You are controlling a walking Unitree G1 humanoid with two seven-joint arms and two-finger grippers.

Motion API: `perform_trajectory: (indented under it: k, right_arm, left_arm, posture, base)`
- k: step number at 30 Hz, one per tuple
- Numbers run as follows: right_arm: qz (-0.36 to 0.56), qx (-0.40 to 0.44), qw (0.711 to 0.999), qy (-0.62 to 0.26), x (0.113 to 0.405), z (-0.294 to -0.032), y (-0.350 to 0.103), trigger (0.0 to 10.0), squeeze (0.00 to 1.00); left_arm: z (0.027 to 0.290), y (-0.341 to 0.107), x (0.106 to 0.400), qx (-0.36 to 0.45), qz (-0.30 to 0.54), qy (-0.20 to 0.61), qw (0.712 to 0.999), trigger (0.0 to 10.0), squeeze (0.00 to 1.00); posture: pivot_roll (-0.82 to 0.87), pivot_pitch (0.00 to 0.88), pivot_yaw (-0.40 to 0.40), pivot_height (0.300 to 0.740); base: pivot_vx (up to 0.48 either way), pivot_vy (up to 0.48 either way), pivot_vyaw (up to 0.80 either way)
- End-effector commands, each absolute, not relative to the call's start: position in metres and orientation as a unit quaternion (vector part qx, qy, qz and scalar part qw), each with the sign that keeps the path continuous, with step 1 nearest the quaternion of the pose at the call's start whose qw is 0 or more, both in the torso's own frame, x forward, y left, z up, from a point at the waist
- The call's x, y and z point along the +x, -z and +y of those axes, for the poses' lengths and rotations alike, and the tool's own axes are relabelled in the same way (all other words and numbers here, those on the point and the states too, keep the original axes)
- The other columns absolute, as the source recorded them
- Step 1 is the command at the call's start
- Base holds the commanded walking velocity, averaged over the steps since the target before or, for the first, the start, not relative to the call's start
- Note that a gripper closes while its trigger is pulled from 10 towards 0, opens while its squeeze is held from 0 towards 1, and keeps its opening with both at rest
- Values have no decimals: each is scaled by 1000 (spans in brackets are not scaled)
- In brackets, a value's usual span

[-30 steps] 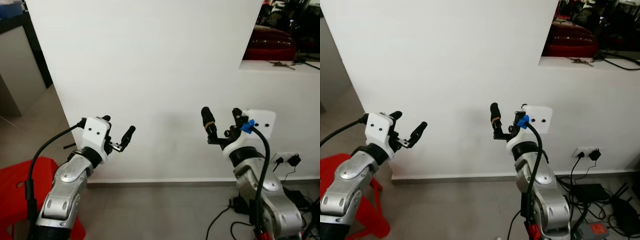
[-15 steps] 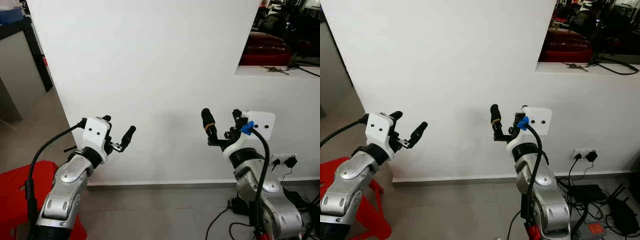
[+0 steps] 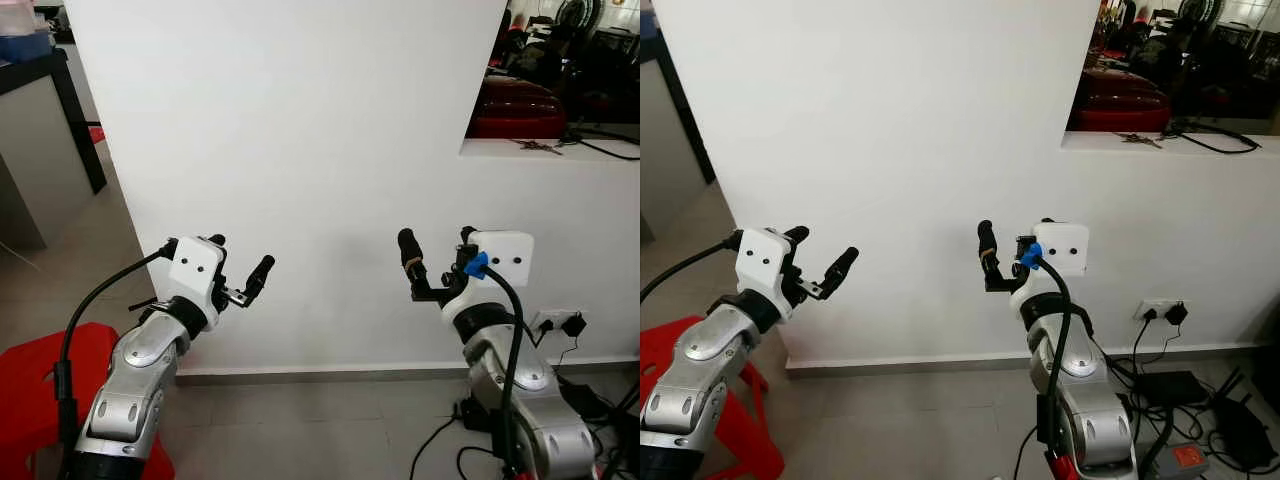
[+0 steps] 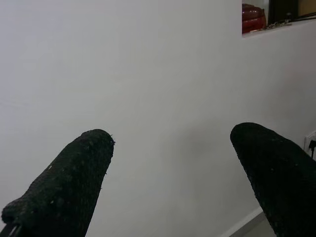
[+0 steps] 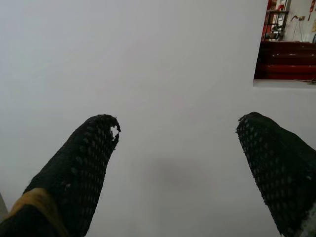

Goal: Building children table

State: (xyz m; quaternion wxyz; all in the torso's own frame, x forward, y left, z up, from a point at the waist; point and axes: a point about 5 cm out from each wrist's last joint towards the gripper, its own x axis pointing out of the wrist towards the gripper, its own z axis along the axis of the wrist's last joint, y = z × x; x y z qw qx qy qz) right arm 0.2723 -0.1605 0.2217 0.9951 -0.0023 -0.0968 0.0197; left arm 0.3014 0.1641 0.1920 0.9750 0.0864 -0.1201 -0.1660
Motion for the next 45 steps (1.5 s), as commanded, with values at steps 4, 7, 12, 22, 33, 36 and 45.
perform_trajectory:
  k: [4, 7, 12, 22, 33, 36, 45]
  right_arm:
    - [-89, -9, 996, -7, 275, -164, -220, 10000, 0]
    - [-89, -9, 996, -5, 276, -163, -219, 10000, 0]
    - [-89, -11, 996, -8, 277, -163, -220, 10000, 0]
    - [-93, -11, 995, -15, 280, -161, -221, 10000, 0]
    - [-92, -15, 996, -8, 282, -163, -220, 10000, 0]
    - [-92, -16, 996, -7, 283, -163, -220, 10000, 0]
    - [-92, -20, 996, 0, 283, -165, -219, 10000, 0]
  left_arm:
    - [162, -190, 303, 83, -113, 171, 975, 10000, 0]
    - [162, -191, 304, 83, -113, 171, 975, 10000, 0]
    - [158, -189, 301, 77, -112, 177, 975, 10000, 0]
    - [159, -190, 301, 78, -118, 176, 974, 10000, 0]
    - [156, -191, 300, 82, -130, 179, 972, 10000, 0]
    - [155, -191, 300, 83, -127, 181, 972, 10000, 0]
    - [153, -190, 301, 84, -127, 187, 970, 10000, 0]
  posture:
    - [62, 0, -64, 740]
    - [62, 0, -64, 740]
    - [68, 0, -70, 740]
    - [72, 0, -73, 740]
    - [70, 0, -74, 740]
    - [70, 0, -74, 740]
    - [65, 0, -64, 740]
  base:
    - [0, 365, -800]
    - [0, 480, -800]
    - [0, 480, -800]
    - [0, 480, -800]
    - [0, 175, -800]
    - [0, 0, -800]
    - [0, 0, -800]
